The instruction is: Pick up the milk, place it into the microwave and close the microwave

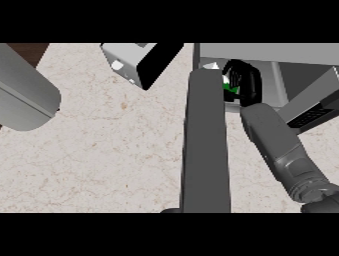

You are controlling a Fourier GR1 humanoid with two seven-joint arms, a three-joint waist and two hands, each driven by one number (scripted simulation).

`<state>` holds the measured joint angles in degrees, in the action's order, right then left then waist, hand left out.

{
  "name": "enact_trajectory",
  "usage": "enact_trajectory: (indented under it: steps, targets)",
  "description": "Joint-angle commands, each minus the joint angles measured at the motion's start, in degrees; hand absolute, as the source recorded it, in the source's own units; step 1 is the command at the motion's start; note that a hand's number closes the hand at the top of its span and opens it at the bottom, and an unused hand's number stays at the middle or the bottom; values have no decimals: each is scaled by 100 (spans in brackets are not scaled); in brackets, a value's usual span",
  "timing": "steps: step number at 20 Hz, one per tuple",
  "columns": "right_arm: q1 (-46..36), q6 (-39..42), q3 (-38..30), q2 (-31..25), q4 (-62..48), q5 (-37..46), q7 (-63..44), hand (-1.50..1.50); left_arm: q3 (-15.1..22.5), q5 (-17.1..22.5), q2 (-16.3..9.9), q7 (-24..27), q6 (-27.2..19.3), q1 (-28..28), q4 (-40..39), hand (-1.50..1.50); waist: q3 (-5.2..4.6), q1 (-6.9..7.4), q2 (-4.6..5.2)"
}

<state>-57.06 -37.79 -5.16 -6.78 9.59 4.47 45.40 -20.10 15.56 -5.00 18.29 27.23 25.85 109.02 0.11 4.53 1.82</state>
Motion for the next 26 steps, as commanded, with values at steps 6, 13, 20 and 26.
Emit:
enact_trajectory:
  steps: [6, 13, 20, 26]
  targets:
    - [-161, -880, -161, -199, -344, 47, -160, 150, 29, -42, -26, 72, 72, -150, -74, -150, 9, 169, 83]
    - [6, -753, -342, -538, -383, -51, -111, 150, -92, 39, -210, -99, 63, -345, -190, -150, 18, 172, 123]
    - [-59, -804, -348, -827, -622, 1, -424, 150, 138, -169, -82, -146, -37, -553, -288, -150, 22, 285, 196]
    - [81, -837, -161, -816, -663, 209, -304, 150, 97, -29, -86, -276, -40, -557, -305, -150, 32, 350, 178]
